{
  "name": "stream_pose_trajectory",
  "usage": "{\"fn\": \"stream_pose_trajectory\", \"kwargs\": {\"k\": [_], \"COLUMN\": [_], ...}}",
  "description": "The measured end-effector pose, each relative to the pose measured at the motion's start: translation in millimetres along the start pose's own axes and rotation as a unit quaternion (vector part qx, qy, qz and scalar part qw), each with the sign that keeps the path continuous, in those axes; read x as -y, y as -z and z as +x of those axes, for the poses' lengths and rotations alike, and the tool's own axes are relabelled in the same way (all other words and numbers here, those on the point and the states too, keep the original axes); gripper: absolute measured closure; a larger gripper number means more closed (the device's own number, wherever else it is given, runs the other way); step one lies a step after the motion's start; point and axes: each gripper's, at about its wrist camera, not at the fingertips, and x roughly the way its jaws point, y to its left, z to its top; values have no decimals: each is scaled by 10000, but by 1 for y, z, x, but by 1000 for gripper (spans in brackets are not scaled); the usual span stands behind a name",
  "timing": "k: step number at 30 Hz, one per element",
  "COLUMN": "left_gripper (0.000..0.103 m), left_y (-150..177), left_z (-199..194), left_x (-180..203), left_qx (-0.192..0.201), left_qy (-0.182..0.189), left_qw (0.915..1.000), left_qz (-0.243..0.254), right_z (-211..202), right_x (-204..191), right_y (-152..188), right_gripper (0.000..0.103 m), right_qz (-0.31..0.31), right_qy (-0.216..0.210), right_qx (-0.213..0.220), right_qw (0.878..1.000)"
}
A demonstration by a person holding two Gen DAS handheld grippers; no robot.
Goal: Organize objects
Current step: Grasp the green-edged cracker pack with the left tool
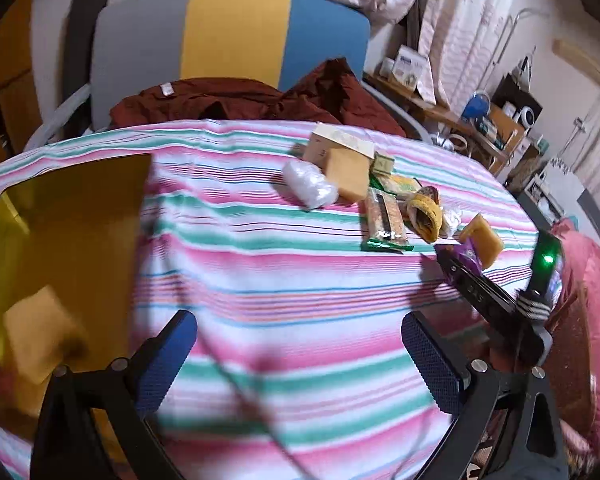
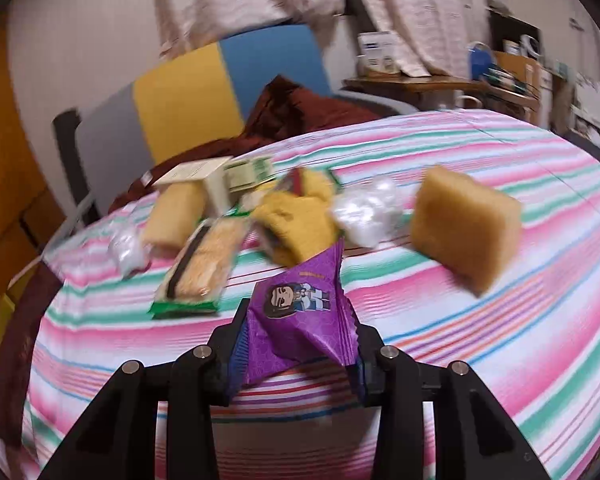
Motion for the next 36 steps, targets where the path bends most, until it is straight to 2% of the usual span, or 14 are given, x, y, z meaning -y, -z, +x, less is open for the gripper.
{"fn": "stream_pose_trajectory", "kwargs": {"k": [5, 11, 16, 19, 21, 22, 26, 29, 31, 33, 35, 36], "left_gripper": [0, 0, 3, 17, 43, 48, 53, 53, 44, 8, 5, 12], "left_y": [-21, -44, -61, -65, -63, -60, -48, -36, -32, -35, -39, -42], "left_z": [43, 103, 145, 160, 168, 172, 159, 144, 137, 137, 139, 145], "left_x": [34, 80, 101, 107, 109, 109, 103, 91, 86, 87, 91, 93], "left_qx": [-178, -169, -209, -272, -389, -439, -213, -153, -108, -1, 152, 72], "left_qy": [94, -139, -375, -124, 70, 147, 179, 119, 45, -101, -251, -286], "left_qw": [9993, 9937, 9901, 9906, 9898, 9887, 9877, 9897, 9912, 9921, 9914, 9909], "left_qz": [309, 1102, 1340, 1332, 1366, 1423, 1541, 1418, 1319, 1253, 1272, 1315], "right_z": [-2, -2, 0, 0, 1, 1, 1, 1, 1, 1, 1, 2], "right_x": [20, 23, 25, 26, 27, 27, 27, 26, 26, 25, 25, 25], "right_y": [2, 2, 3, 3, 3, 3, 4, 5, 5, 5, 5, 4], "right_gripper": [62, 62, 62, 62, 62, 62, 62, 62, 62, 62, 62, 62], "right_qz": [524, 581, 600, 627, 644, 647, 660, 650, 637, 623, 619, 620], "right_qy": [192, 271, 257, 222, 202, 199, 185, 198, 217, 233, 237, 233], "right_qx": [64, 98, 109, 115, 115, 116, 122, 119, 116, 111, 109, 108], "right_qw": [9984, 9979, 9978, 9977, 9977, 9976, 9976, 9976, 9977, 9977, 9977, 9977]}}
